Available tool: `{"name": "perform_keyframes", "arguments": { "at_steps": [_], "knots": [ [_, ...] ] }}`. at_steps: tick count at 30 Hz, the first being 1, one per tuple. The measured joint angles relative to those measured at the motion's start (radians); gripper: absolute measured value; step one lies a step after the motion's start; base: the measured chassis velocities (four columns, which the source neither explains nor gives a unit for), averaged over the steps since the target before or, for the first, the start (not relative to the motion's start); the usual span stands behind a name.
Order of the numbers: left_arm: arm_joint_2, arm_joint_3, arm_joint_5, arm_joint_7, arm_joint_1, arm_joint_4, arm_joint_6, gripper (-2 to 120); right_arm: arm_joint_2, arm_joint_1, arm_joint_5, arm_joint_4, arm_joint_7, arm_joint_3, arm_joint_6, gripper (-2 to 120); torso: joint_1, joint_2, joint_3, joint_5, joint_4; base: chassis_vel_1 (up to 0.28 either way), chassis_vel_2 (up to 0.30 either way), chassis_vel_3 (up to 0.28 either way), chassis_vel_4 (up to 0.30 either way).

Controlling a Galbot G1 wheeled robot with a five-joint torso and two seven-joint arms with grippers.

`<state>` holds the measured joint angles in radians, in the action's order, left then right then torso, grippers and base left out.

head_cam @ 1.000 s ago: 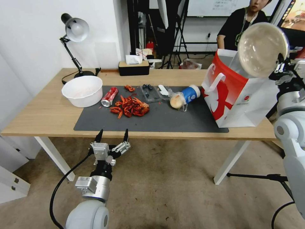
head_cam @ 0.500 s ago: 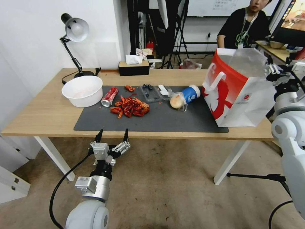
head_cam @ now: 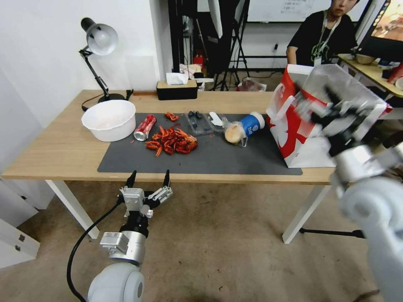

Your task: Pick up the trash from the table and place it into the takeout bag.

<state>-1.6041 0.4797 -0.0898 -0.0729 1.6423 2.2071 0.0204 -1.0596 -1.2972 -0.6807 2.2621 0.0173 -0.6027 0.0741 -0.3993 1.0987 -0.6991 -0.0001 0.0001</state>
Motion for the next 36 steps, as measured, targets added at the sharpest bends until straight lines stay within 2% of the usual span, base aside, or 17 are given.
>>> {"name": "perform_keyframes", "arguments": {
  "at_steps": [1, 2, 6, 15, 25, 32, 36],
  "knots": [
    [0.001, 0.0, 0.0, 0.0, -0.001, -0.003, 0.002, 100, -0.016, -0.05, 0.06, 0.002, -0.002, 0.01, -0.022, 100, 0.0, 0.0, 0.0, 0.0, -0.0001, 0.0, 0.0, 0.0, 0.0],
    [0.001, 0.0, 0.0, 0.0, -0.001, -0.003, 0.002, 100, -0.016, -0.05, 0.06, 0.002, -0.002, 0.01, -0.022, 100, 0.0, 0.0, 0.0, 0.0, -0.0001, 0.0, 0.0, 0.0, 0.0],
    [0.002, 0.002, -0.001, 0.001, -0.004, -0.014, 0.007, 100, -0.066, -0.206, 0.24, -0.027, 0.013, 0.027, -0.132, 100, 0.0, 0.0, 0.0, 0.0001, -0.0002, 0.0, 0.0, 0.0, 0.0],
    [0.001, -0.001, -0.001, 0.001, -0.01, -0.02, 0.009, 100, -0.126, -0.353, 0.337, -0.135, 0.065, 0.063, -0.273, 100, 0.0, 0.0, 0.0, 0.0002, 0.0, 0.0, 0.0, 0.0, 0.0],
    [0.003, 0.0, -0.002, 0.002, -0.005, -0.02, 0.015, 100, -0.174, -0.395, 0.384, -0.191, 0.079, 0.109, -0.326, 100, 0.0, 0.0, 0.0, 0.0, 0.0, 0.0, 0.0, 0.0, 0.0],
    [0.003, 0.0, -0.002, 0.002, 0.0, -0.019, 0.021, 100, -0.18, -0.386, 0.386, -0.192, 0.089, 0.12, -0.323, 100, 0.0, 0.0, 0.0, 0.0, -0.0001, 0.0, 0.0, 0.0, 0.0],
    [0.003, 0.001, -0.002, 0.002, 0.0, -0.018, 0.022, 100, -0.18, -0.346, 0.38, -0.17, 0.131, 0.145, -0.283, 100, 0.0, 0.0, 0.0, 0.0001, -0.0001, 0.0, 0.0, 0.0, 0.0]
  ]
}}
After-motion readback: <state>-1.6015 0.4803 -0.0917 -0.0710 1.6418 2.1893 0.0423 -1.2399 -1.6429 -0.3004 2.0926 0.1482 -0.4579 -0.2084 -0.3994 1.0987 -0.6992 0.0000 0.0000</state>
